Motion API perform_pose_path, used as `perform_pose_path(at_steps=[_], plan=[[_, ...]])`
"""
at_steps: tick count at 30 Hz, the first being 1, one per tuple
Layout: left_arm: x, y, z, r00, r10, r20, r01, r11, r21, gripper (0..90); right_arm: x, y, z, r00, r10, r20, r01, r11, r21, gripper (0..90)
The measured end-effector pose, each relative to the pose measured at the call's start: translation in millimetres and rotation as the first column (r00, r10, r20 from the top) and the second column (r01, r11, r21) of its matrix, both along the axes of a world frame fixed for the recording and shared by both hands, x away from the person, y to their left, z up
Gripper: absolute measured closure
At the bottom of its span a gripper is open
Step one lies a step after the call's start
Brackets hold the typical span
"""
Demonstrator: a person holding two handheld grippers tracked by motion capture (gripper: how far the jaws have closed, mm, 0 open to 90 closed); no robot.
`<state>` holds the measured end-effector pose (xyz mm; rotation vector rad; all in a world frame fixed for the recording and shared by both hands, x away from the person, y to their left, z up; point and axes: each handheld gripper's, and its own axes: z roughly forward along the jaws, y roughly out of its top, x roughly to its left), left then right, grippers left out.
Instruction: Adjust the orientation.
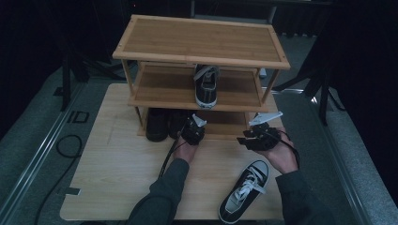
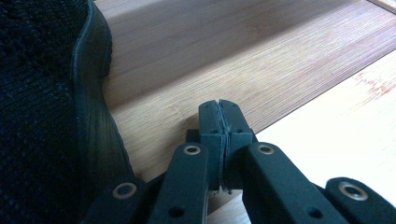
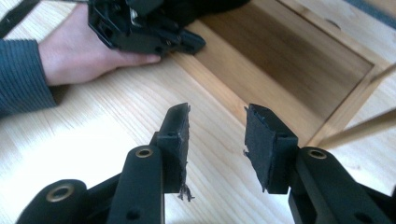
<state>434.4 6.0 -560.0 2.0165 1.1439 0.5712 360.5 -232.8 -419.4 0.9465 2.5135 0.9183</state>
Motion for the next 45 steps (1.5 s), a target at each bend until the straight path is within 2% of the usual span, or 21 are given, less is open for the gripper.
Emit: perform_pose_path(at_steps=[10, 14, 22, 23, 27, 36, 45], plan=[[-0.1, -0.1, 0.0, 1.0000, 0.001, 0.000, -0.001, 1.0000, 0.000, 88.8, -10.0, -15.8, -15.9, 0.9990, -0.025, -0.037, 0.025, 1.000, -0.011, 61.5], [0.0, 0.0, 0.0, 1.0000, 0.001, 0.000, -0.001, 1.0000, 0.000, 88.8, -13.5, -22.4, -24.3, 0.9982, -0.034, -0.049, 0.033, 0.999, -0.023, 64.7], [0.0, -0.1, 0.0, 1.0000, 0.000, 0.000, 0.000, 1.0000, 0.000, 88.8, -19.2, -33.7, -34.9, 0.9969, -0.051, -0.060, 0.048, 0.997, -0.057, 75.9], [-0.1, -0.2, 0.0, 1.0000, 0.000, 0.001, 0.000, 1.0000, 0.001, 88.8, -20.6, -36.4, -36.7, 0.9962, -0.058, -0.064, 0.053, 0.996, -0.075, 80.1], [-0.1, -0.1, 0.0, 1.0000, 0.000, 0.000, 0.000, 1.0000, 0.000, 88.8, -23.5, -42.5, -38.8, 0.9959, -0.062, -0.065, 0.057, 0.995, -0.080, 89.0], [-0.1, -0.1, 0.0, 1.0000, 0.001, 0.001, -0.001, 1.0000, 0.000, 88.8, -31.6, -55.6, -51.0, 0.9920, -0.084, -0.094, 0.080, 0.996, -0.050, 90.0], [-0.2, -0.4, 0.0, 1.0000, 0.001, 0.002, -0.001, 1.0000, 0.002, 88.7, -40.2, -67.7, -64.1, 0.9849, -0.116, -0.128, 0.109, 0.992, -0.055, 90.0]])
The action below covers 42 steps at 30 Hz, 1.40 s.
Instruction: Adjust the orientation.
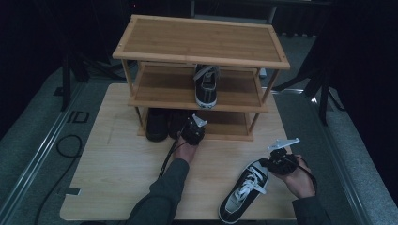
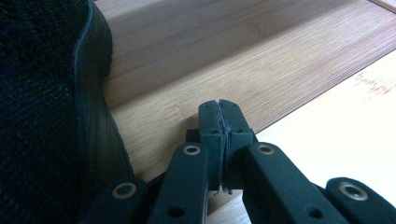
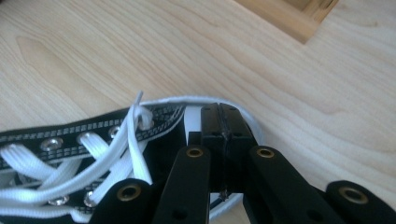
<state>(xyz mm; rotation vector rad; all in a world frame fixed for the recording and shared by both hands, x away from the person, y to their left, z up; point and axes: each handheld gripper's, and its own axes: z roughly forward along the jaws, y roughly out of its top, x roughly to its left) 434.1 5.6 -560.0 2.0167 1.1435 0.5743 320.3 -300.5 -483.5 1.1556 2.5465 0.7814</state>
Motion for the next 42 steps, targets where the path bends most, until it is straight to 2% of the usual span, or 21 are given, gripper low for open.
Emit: perform_pose_path(at_steps=[3, 16, 21, 32, 34, 35, 39, 42], plan=[[0.0, 0.0, 0.0, 1.0000, 0.000, 0.000, 0.000, 1.0000, 0.000, 88.7, -1.2, -0.9, -1.1, 1.0000, -0.001, -0.003, 0.001, 1.000, 0.003, 90.0], [-0.2, -0.3, 0.0, 1.0000, 0.002, 0.002, -0.002, 1.0000, 0.002, 88.5, -26.4, -10.6, -8.7, 0.9997, -0.018, -0.018, 0.018, 1.000, 0.017, 89.9], [-0.3, -0.4, -0.1, 1.0000, 0.002, 0.003, -0.002, 1.0000, 0.003, 88.5, -33.1, -12.6, -9.7, 0.9993, -0.033, -0.015, 0.034, 0.999, 0.039, 90.0], [-0.3, -0.5, -0.1, 1.0000, 0.002, 0.003, -0.002, 1.0000, 0.003, 88.5, -54.6, -12.0, -19.6, 0.9991, -0.017, -0.039, 0.019, 0.999, 0.047, 89.8], [-0.3, -0.5, -0.1, 1.0000, 0.002, 0.003, -0.002, 1.0000, 0.003, 88.5, -55.7, -12.3, -20.2, 0.9990, -0.019, -0.041, 0.021, 0.999, 0.048, 89.8], [-0.3, -0.5, -0.1, 1.0000, 0.002, 0.003, -0.002, 1.0000, 0.003, 88.5, -58.4, -13.3, -22.6, 0.9983, -0.014, -0.056, 0.018, 0.998, 0.057, 88.7], [-0.2, -0.8, -0.1, 1.0000, 0.002, 0.004, -0.002, 1.0000, 0.005, 88.5, -61.6, -14.3, -25.2, 0.9984, -0.022, -0.051, 0.026, 0.996, 0.080, 88.9], [-0.3, -1.2, -0.1, 1.0000, 0.003, 0.005, -0.003, 1.0000, 0.008, 88.5, -61.0, -12.8, -25.4, 0.9985, -0.032, -0.044, 0.035, 0.997, 0.073, 89.1]])
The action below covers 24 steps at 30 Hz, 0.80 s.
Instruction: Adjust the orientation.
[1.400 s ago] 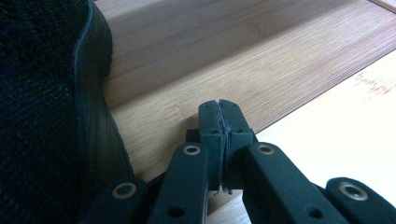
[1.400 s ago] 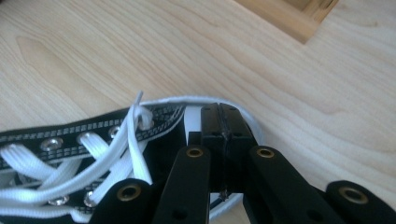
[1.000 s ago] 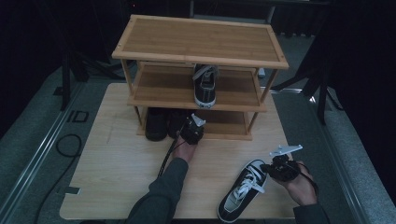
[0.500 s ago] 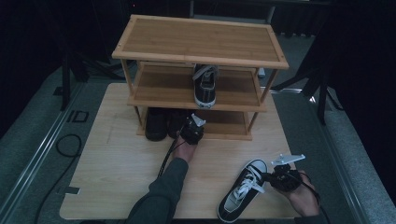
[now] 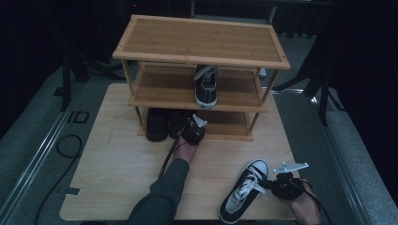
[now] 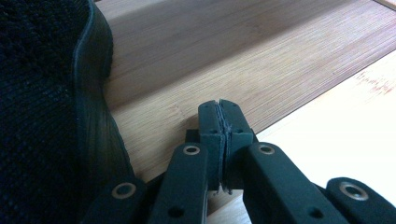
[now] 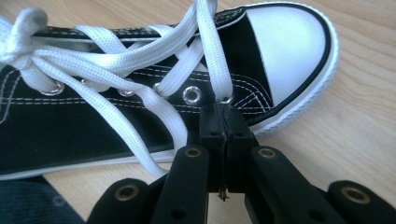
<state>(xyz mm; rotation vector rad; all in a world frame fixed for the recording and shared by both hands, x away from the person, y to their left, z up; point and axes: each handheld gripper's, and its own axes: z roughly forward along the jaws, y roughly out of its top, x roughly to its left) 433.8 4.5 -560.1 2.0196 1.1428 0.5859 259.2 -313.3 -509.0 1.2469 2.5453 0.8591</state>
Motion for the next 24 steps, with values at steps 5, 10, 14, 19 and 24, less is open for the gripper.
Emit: perform_pose_path(at_steps=[5, 10, 14, 19, 24], plan=[[0.0, -0.1, 0.0, 1.0000, 0.000, 0.000, 0.000, 1.0000, 0.000, 88.5, 3.1, 1.4, -0.4, 0.9998, -0.014, 0.011, 0.014, 1.000, -0.005, 89.3], [-0.1, -0.3, 0.0, 1.0000, 0.001, 0.001, -0.001, 1.0000, 0.002, 88.5, 10.2, 4.1, -0.4, 0.9990, -0.037, 0.025, 0.037, 0.999, -0.016, 90.0], [0.0, -0.2, 0.0, 1.0000, 0.000, 0.001, 0.000, 1.0000, 0.001, 88.6, 17.3, 6.6, -0.3, 0.9989, -0.034, 0.034, 0.035, 0.999, -0.028, 90.0], [0.0, -0.2, 0.0, 1.0000, 0.000, 0.000, 0.000, 1.0000, 0.001, 88.6, 33.5, 14.8, 1.1, 0.9994, -0.003, 0.035, 0.005, 0.998, -0.055, 90.0], [0.0, -0.2, 0.0, 1.0000, 0.000, 0.000, 0.000, 1.0000, 0.001, 88.6, 50.3, 25.3, 2.2, 0.9987, 0.050, 0.010, -0.050, 0.997, -0.054, 90.0]])
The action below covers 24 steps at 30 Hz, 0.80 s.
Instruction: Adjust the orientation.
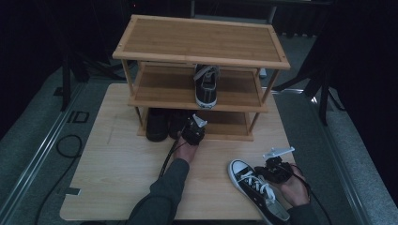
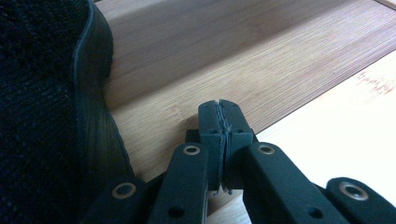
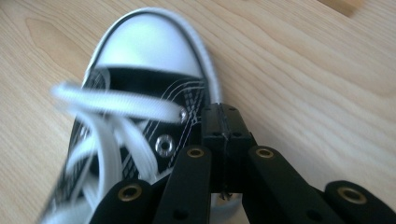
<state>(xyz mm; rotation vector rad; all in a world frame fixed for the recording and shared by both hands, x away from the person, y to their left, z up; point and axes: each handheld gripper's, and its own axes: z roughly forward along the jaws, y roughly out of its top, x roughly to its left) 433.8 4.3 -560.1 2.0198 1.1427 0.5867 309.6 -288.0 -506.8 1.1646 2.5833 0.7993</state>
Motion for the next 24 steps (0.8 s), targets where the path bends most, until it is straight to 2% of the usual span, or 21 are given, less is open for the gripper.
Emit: perform_pose_path(at_steps=[3, 7, 11, 12, 24], plan=[[0.0, 0.1, 0.0, 1.0000, 0.000, -0.001, 0.000, 1.0000, -0.001, 88.6, 8.9, 8.4, 0.8, 0.9992, 0.040, -0.007, -0.040, 0.999, -0.016, 90.0], [0.1, 0.2, 0.0, 1.0000, 0.000, -0.001, 0.000, 1.0000, -0.002, 88.6, 13.8, 12.7, 1.7, 0.9978, 0.064, -0.014, -0.065, 0.997, -0.032, 90.0], [0.1, 0.2, 0.0, 1.0000, 0.000, -0.001, 0.000, 1.0000, -0.001, 88.5, 13.2, 10.5, 2.0, 0.9973, 0.073, -0.008, -0.074, 0.997, -0.027, 90.0], [0.1, 0.2, 0.0, 1.0000, 0.000, -0.001, 0.000, 1.0000, -0.001, 88.5, 12.5, 8.2, 3.1, 0.9967, 0.081, -0.008, -0.081, 0.997, -0.009, 90.0], [0.1, 0.2, 0.0, 1.0000, 0.000, -0.002, 0.000, 1.0000, -0.002, 88.5, 3.7, 0.1, 23.7, 0.9947, 0.099, 0.025, -0.099, 0.995, -0.029, 90.0]])
